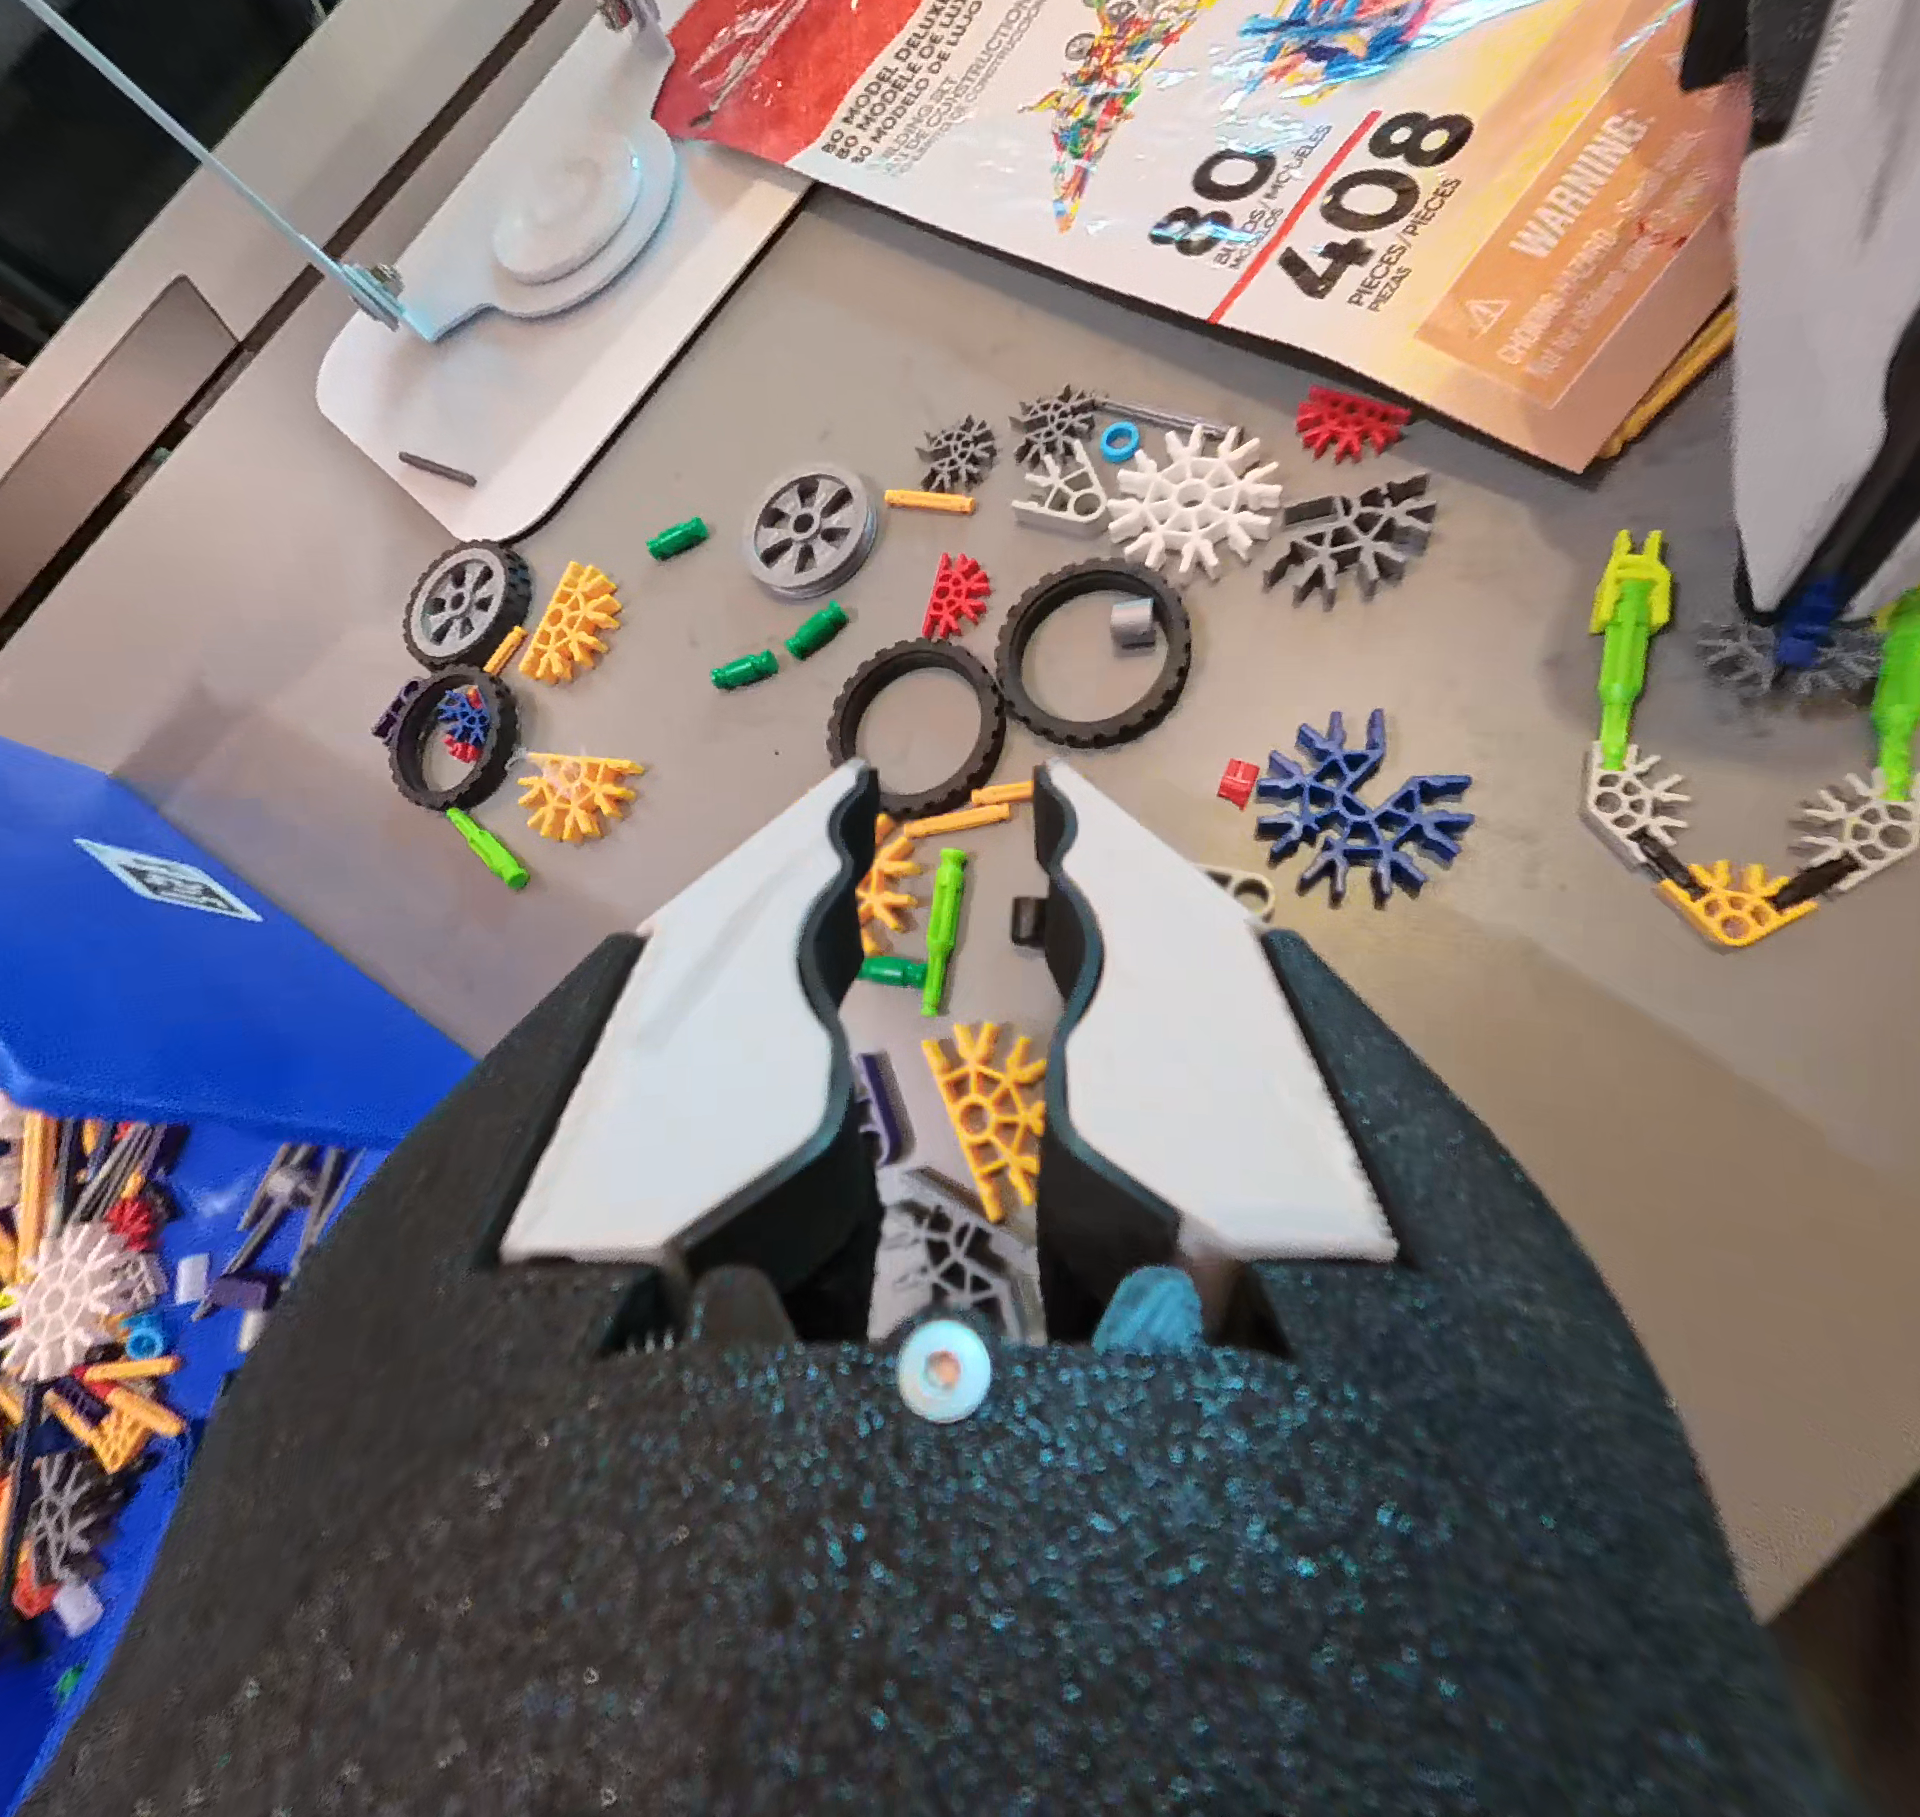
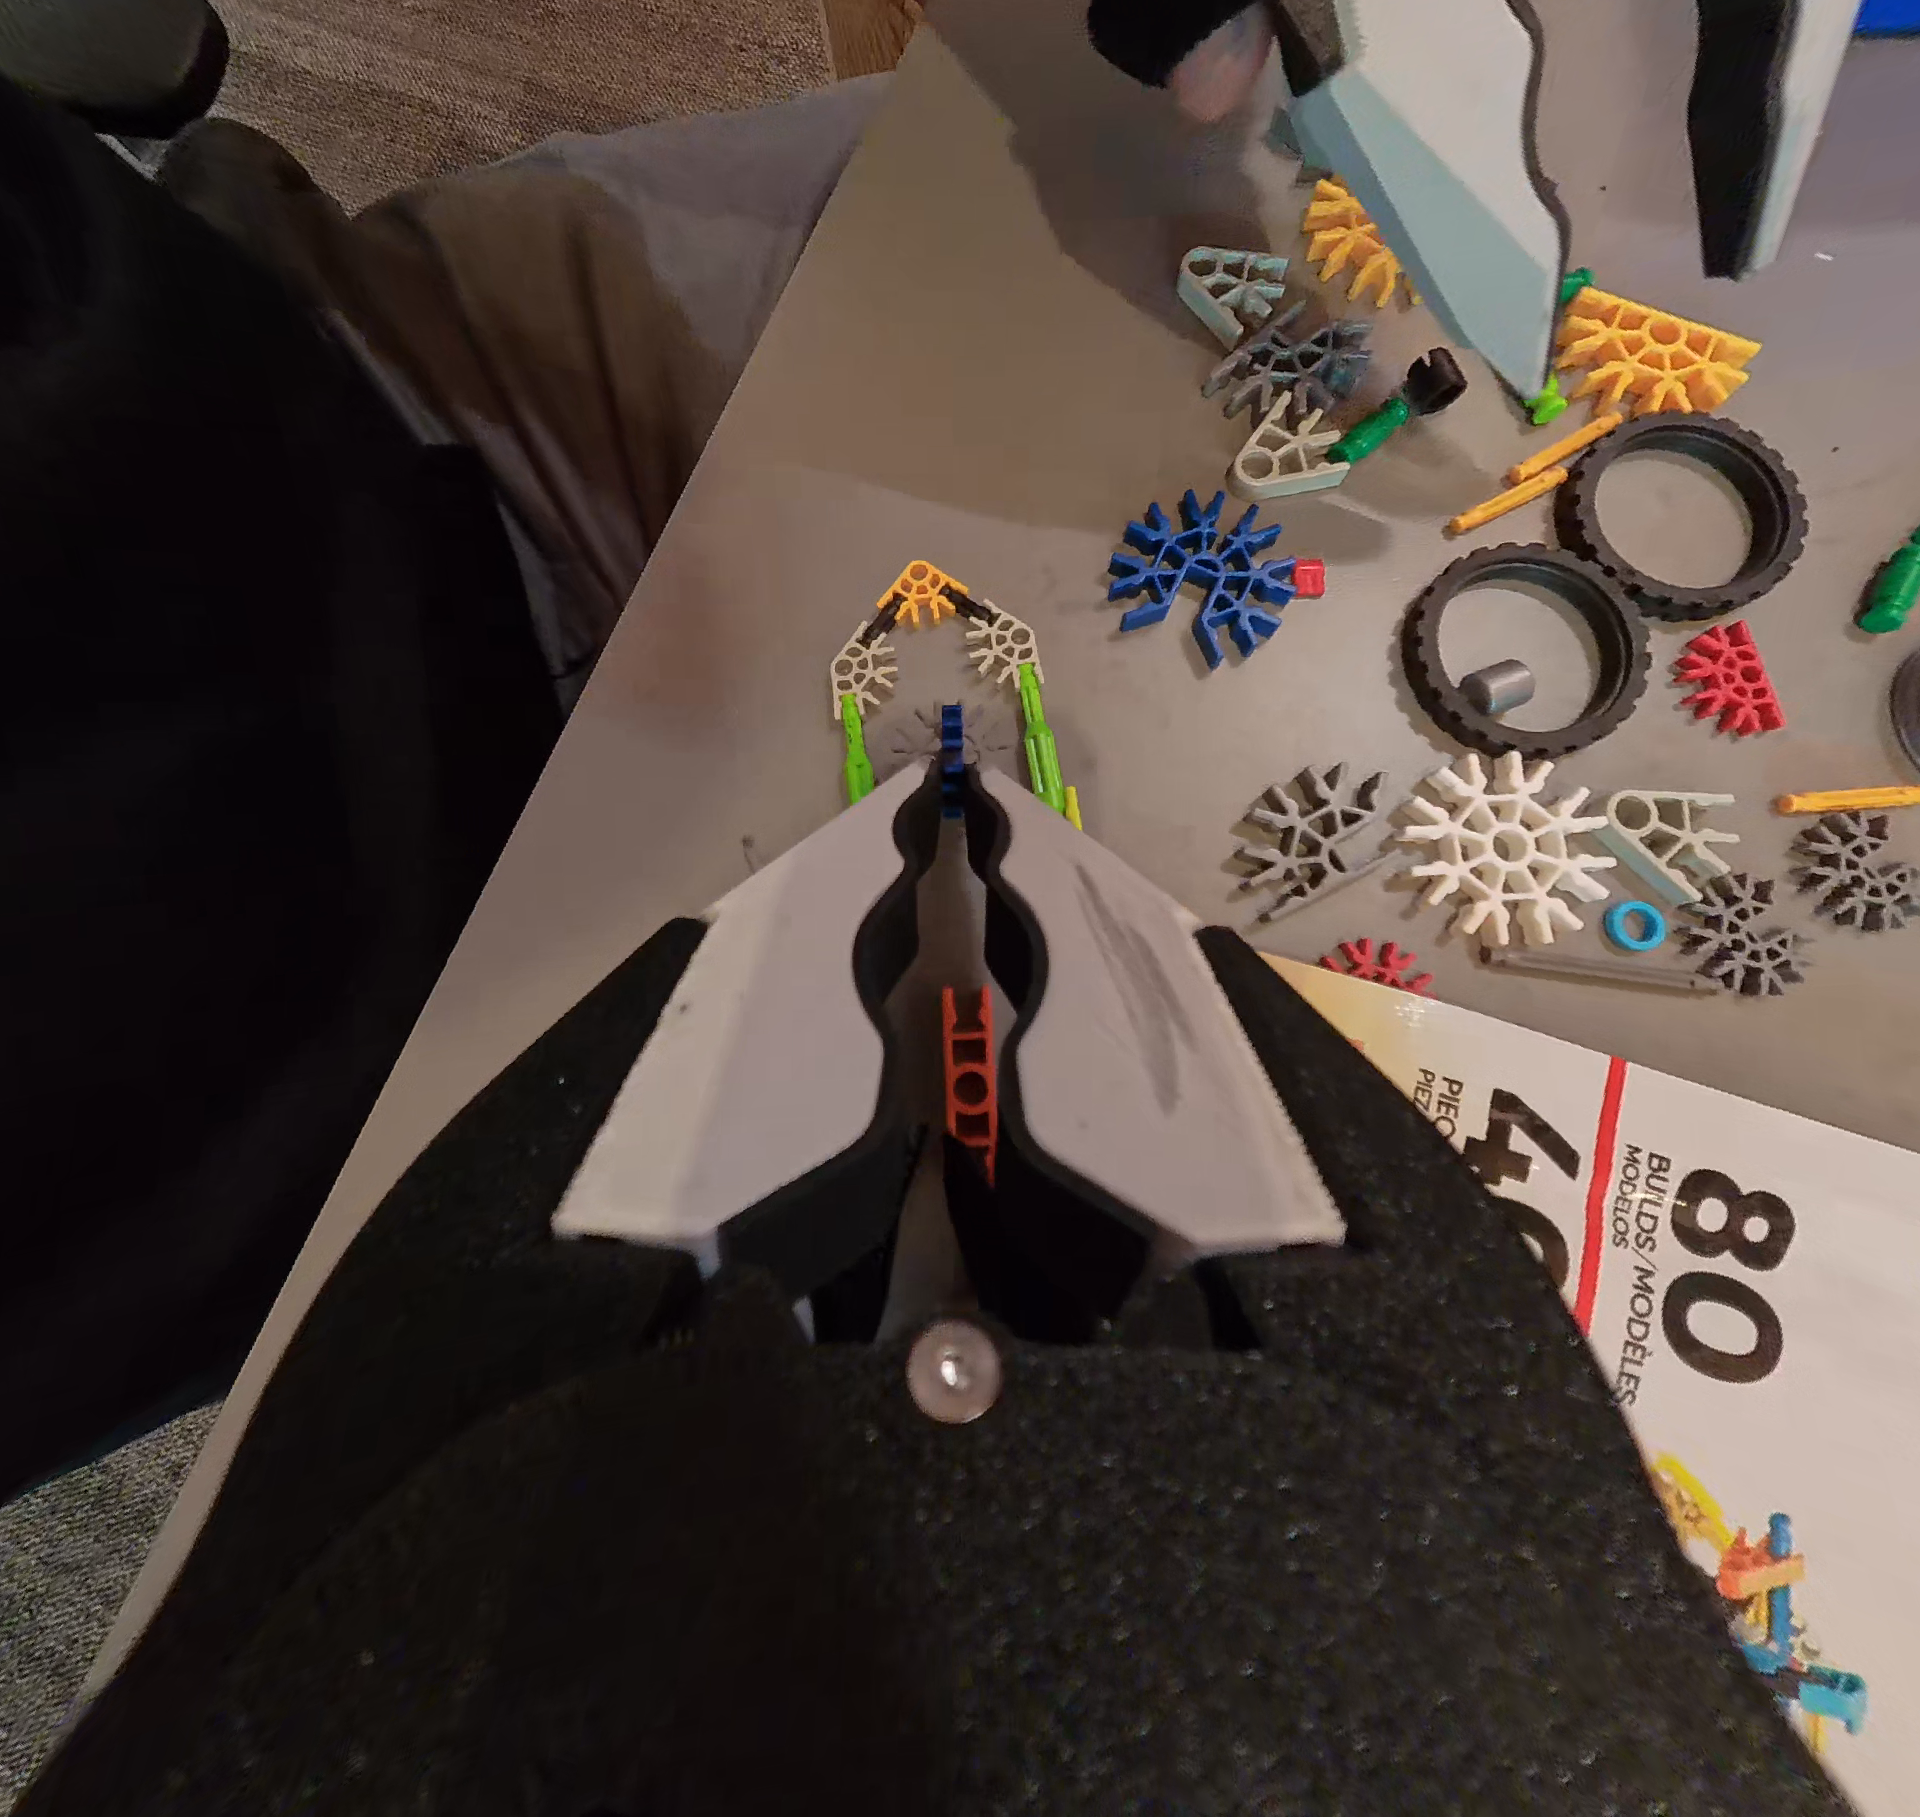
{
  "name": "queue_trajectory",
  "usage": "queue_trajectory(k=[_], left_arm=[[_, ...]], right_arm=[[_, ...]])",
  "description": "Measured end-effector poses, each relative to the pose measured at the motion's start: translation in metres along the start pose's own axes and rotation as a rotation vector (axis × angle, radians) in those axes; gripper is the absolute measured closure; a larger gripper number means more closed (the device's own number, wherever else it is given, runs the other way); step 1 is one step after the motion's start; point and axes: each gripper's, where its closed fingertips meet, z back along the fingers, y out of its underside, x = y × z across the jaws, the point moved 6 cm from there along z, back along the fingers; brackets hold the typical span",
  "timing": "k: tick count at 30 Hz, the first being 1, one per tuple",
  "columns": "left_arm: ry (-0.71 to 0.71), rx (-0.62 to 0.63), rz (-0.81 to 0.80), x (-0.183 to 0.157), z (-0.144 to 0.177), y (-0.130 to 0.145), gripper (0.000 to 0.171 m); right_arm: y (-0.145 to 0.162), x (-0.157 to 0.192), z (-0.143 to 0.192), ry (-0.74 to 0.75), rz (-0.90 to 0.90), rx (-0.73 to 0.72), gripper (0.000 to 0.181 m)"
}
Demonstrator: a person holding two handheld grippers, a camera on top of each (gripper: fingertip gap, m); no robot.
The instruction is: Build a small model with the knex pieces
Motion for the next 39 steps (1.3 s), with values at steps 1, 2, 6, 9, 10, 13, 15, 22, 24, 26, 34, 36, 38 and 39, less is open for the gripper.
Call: queue_trajectory(k=[1,2,6,9,10,13,15,22,24,26,34,36,38,39], left_arm=[[0.015,0.008,0.009,0.001,-0.002,0.001,0.144],[0.027,0.017,0.016,0.002,-0.005,0.002,0.144],[0.046,0.040,0.038,0.005,-0.011,0.007,0.143],[0.057,0.050,0.045,0.007,-0.012,0.009,0.143],[0.056,0.048,0.049,0.008,-0.012,0.009,0.144],[0.064,0.064,0.056,0.009,-0.011,0.010,0.143],[0.069,0.070,0.055,0.009,-0.009,0.009,0.144],[0.085,0.121,0.037,0.008,-0.012,0.012,0.145],[0.093,0.130,0.039,0.009,-0.013,0.012,0.144],[0.121,0.117,0.049,0.006,-0.013,0.008,0.144],[0.134,0.178,0.133,0.007,-0.024,0.013,0.141],[0.131,0.181,0.132,0.007,-0.025,0.012,0.142],[0.114,0.185,0.123,0.008,-0.026,0.012,0.144],[0.106,0.189,0.123,0.010,-0.026,0.012,0.143]], right_arm=[[0.000,0.000,0.000,-0.001,0.001,0.001,0.179],[0.000,0.000,0.000,-0.002,0.002,0.000,0.179],[-0.002,0.001,0.000,-0.004,0.007,-0.009,0.179],[-0.001,0.000,0.001,-0.002,0.002,-0.009,0.179],[-0.001,0.000,0.001,0.001,0.003,-0.008,0.179],[-0.003,0.001,0.004,0.003,0.007,-0.018,0.179],[-0.004,0.002,0.005,0.000,0.008,-0.022,0.179],[-0.003,0.002,0.003,-0.006,0.009,-0.008,0.179],[-0.003,0.002,0.003,-0.005,0.008,-0.008,0.179],[-0.003,0.002,0.003,-0.005,0.009,-0.010,0.179],[-0.003,0.002,0.004,-0.002,0.009,-0.014,0.179],[-0.003,0.002,0.004,-0.002,0.009,-0.015,0.179],[-0.003,0.002,0.004,-0.002,0.008,-0.014,0.179],[-0.003,0.002,0.004,-0.002,0.008,-0.014,0.179]])
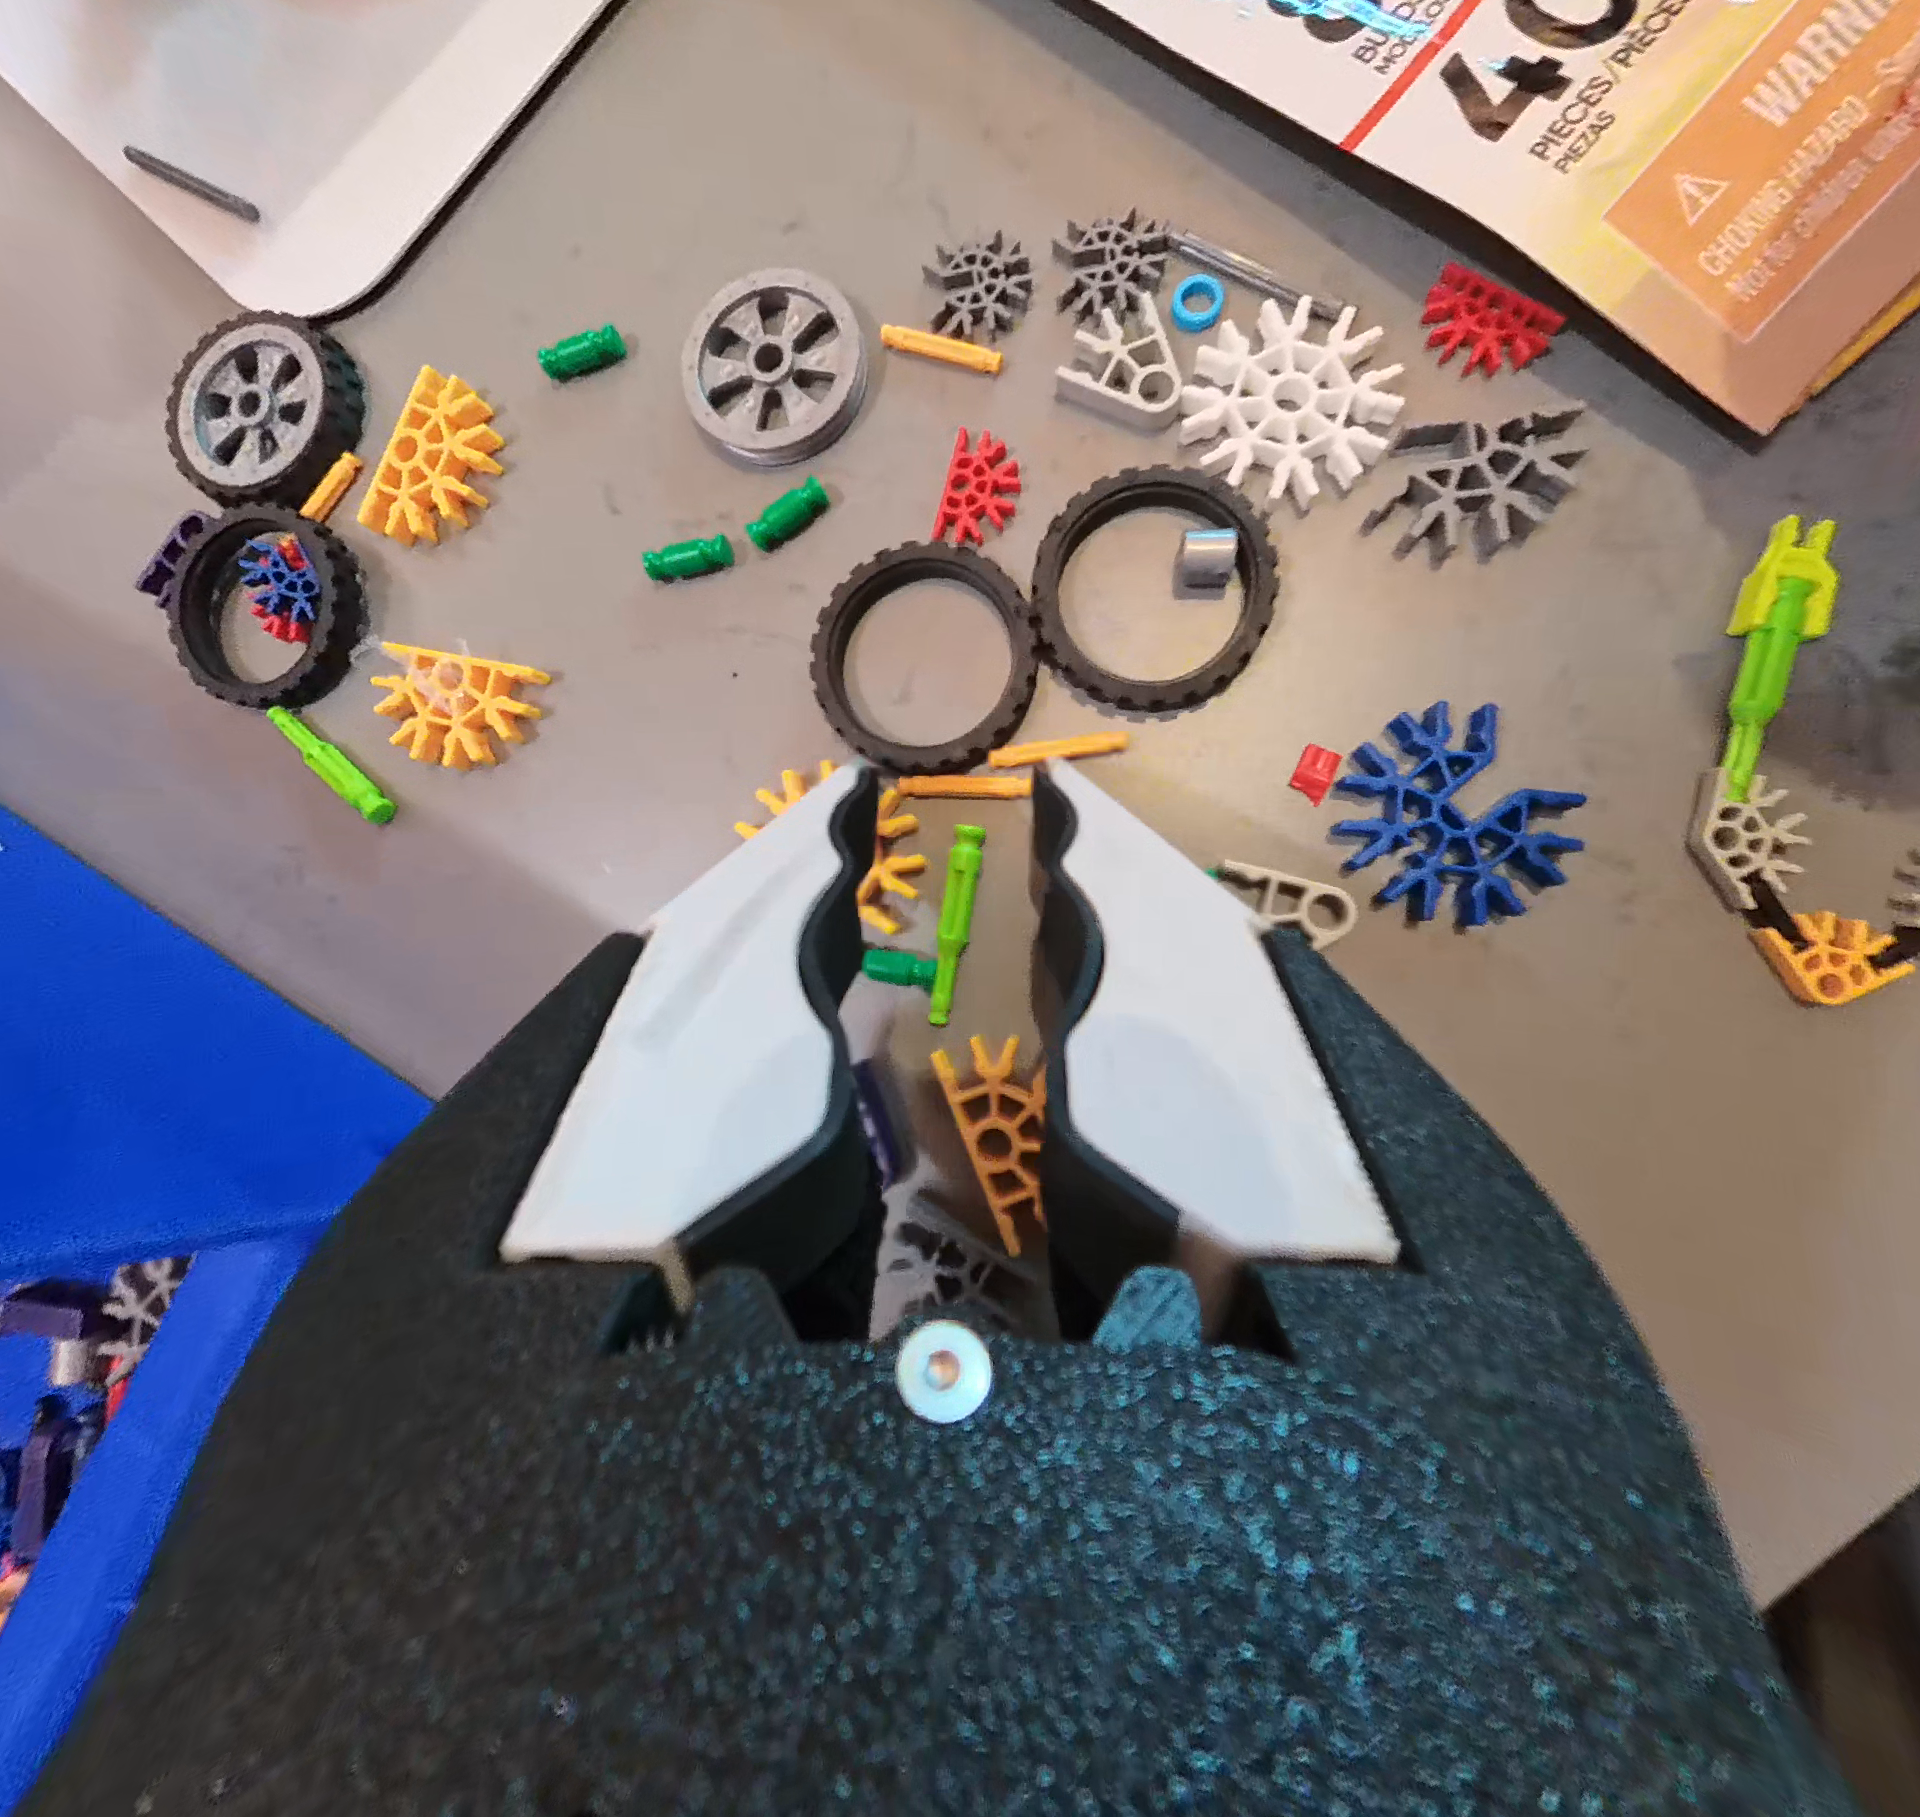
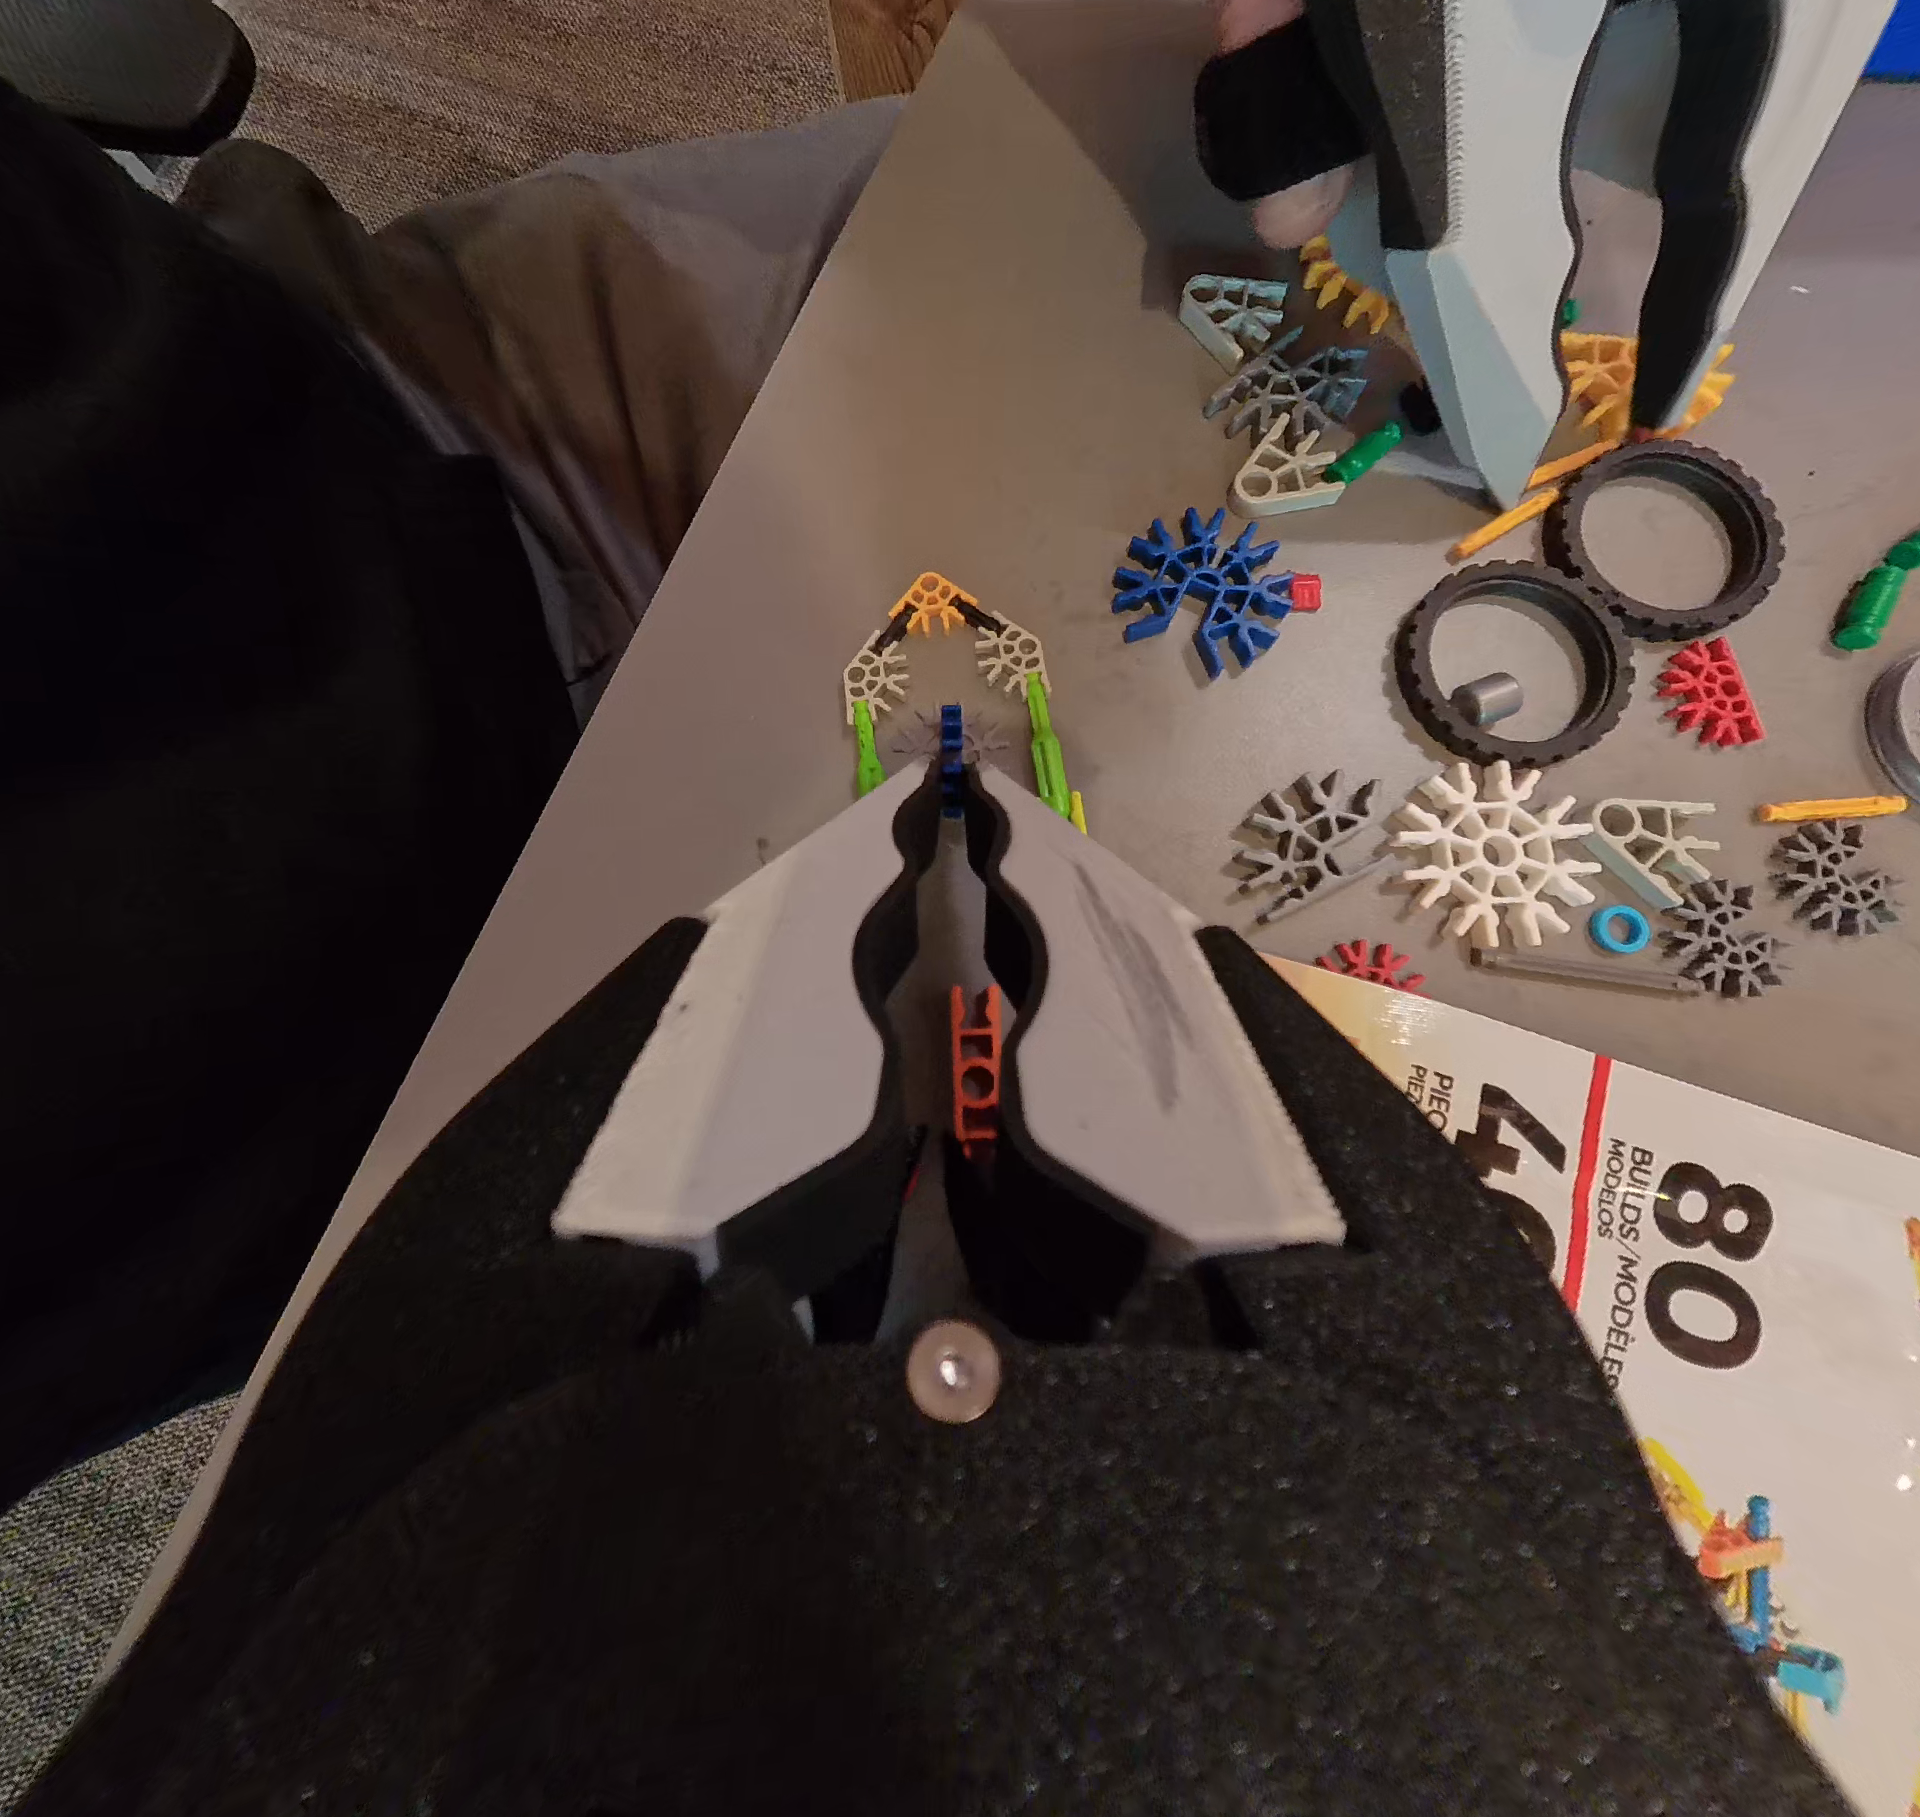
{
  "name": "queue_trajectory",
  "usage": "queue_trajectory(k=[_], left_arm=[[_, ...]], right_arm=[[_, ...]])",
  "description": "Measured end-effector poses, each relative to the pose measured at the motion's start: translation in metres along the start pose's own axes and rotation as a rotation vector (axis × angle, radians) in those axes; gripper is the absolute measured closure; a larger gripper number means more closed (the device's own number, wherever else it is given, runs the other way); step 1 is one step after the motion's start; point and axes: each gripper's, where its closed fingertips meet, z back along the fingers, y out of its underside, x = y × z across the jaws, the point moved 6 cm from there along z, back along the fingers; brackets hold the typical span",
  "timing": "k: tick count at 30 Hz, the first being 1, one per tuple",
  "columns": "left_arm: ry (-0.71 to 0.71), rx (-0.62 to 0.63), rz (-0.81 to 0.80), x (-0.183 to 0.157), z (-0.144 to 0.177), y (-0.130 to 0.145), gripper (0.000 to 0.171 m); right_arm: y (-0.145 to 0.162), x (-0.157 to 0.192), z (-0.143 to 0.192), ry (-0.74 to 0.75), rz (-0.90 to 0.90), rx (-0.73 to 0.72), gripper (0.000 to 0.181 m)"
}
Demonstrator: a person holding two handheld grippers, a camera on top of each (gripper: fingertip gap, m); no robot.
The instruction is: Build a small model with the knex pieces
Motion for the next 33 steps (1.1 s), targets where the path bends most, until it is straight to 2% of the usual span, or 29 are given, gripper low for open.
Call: queue_trajectory(k=[3,9,15,23,28,33], left_arm=[[-0.045,0.015,-0.025,0.008,0.001,0.002,0.142],[0.020,0.016,-0.095,0.001,0.004,0.000,0.138],[0.069,0.037,-0.143,0.012,-0.002,-0.004,0.137],[0.236,0.073,-0.105,0.018,-0.006,-0.004,0.146],[0.243,0.064,-0.085,0.022,-0.007,-0.004,0.154],[0.270,0.071,-0.088,0.021,-0.004,-0.001,0.143]], right_arm=[[0.000,0.000,0.000,0.001,-0.001,0.000,0.179],[0.000,0.000,0.001,0.000,0.000,-0.003,0.179],[0.001,0.000,0.000,0.001,-0.001,0.001,0.179],[0.001,-0.001,0.001,0.000,-0.003,-0.002,0.179],[0.001,-0.002,0.002,0.003,-0.006,-0.005,0.179],[0.001,-0.002,0.002,0.002,-0.006,-0.004,0.179]])
